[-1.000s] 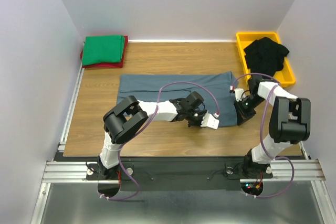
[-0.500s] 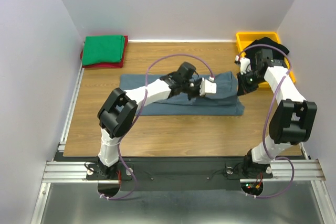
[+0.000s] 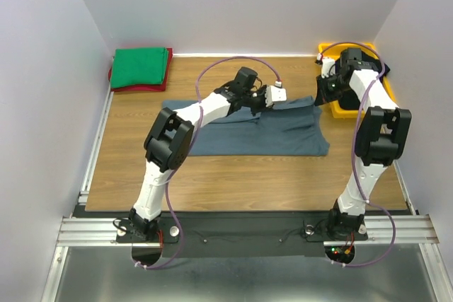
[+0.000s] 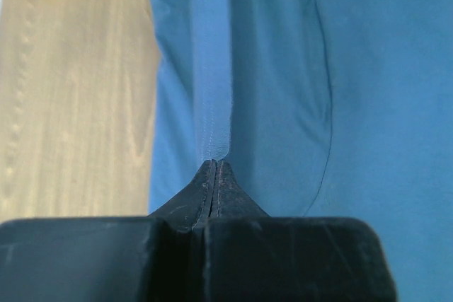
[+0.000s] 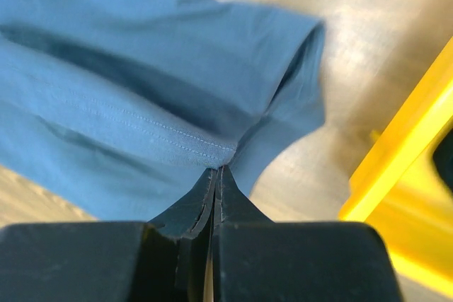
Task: Fold and stack the t-shirts
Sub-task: Fold the tshirt
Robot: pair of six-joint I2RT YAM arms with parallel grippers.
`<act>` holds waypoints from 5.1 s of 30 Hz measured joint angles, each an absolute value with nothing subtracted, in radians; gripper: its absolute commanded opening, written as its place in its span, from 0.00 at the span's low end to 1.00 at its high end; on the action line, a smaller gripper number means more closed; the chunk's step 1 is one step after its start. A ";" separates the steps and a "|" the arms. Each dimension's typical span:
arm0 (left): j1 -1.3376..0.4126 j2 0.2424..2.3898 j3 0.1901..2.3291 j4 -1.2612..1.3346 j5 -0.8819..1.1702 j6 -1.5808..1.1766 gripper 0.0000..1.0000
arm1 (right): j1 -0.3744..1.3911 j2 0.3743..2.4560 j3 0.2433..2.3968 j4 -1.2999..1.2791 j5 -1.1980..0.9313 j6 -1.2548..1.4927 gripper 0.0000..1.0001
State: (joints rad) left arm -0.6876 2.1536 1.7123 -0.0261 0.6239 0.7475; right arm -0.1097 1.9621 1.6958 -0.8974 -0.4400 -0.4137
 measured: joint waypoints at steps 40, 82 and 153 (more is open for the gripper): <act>-0.625 2.166 1.577 0.057 0.667 0.746 0.00 | -0.057 2.007 1.748 -0.900 -0.469 -0.368 0.01; -0.629 1.931 1.401 -0.144 0.731 0.707 0.36 | -0.050 1.887 1.691 -1.032 -0.375 -0.485 0.34; -0.171 1.832 1.106 -0.135 0.234 0.977 0.31 | 0.150 1.993 1.892 -0.623 -0.103 -0.230 0.44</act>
State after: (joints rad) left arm -0.1715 1.8317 1.1065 -0.1352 0.2337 0.9771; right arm 0.1501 1.9934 1.8919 -0.6231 -0.1028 -0.2302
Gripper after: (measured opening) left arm 0.319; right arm 0.439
